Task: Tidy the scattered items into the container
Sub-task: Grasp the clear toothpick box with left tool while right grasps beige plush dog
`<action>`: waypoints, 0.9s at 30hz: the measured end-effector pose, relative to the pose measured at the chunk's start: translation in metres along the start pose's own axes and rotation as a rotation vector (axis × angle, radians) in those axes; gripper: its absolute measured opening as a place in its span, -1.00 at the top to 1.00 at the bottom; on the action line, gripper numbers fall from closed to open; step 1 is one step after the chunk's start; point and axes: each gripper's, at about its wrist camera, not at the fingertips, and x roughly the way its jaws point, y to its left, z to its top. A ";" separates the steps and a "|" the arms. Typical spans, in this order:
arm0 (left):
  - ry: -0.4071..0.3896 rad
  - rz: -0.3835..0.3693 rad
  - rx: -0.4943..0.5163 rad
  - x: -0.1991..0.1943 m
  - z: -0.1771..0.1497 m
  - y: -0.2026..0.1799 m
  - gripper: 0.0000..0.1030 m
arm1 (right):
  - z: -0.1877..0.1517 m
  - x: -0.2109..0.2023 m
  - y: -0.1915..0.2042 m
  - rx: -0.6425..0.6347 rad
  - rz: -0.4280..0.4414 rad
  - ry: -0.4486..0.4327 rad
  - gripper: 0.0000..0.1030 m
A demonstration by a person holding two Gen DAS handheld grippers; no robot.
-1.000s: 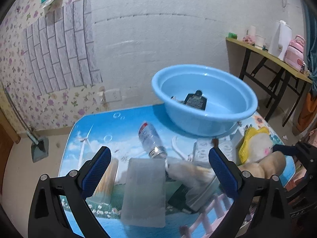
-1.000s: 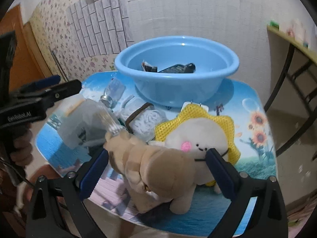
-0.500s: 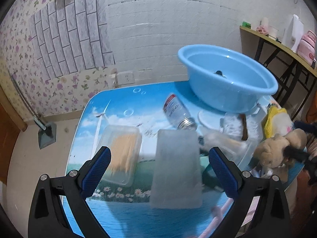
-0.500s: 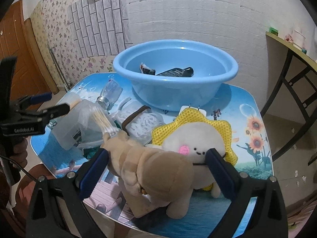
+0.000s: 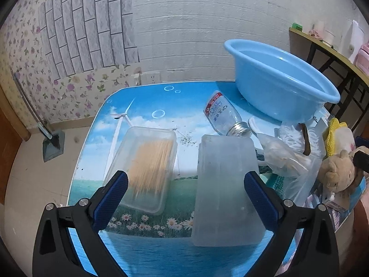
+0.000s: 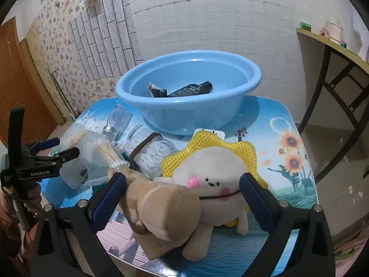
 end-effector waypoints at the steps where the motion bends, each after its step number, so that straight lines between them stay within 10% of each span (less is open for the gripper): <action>1: 0.000 -0.004 0.005 0.000 0.000 -0.001 -0.96 | 0.000 -0.001 0.002 -0.005 0.010 -0.002 -0.95; 27: -0.033 -0.019 0.031 -0.014 -0.002 -0.001 -0.97 | -0.004 -0.004 0.007 -0.046 0.005 -0.020 -1.00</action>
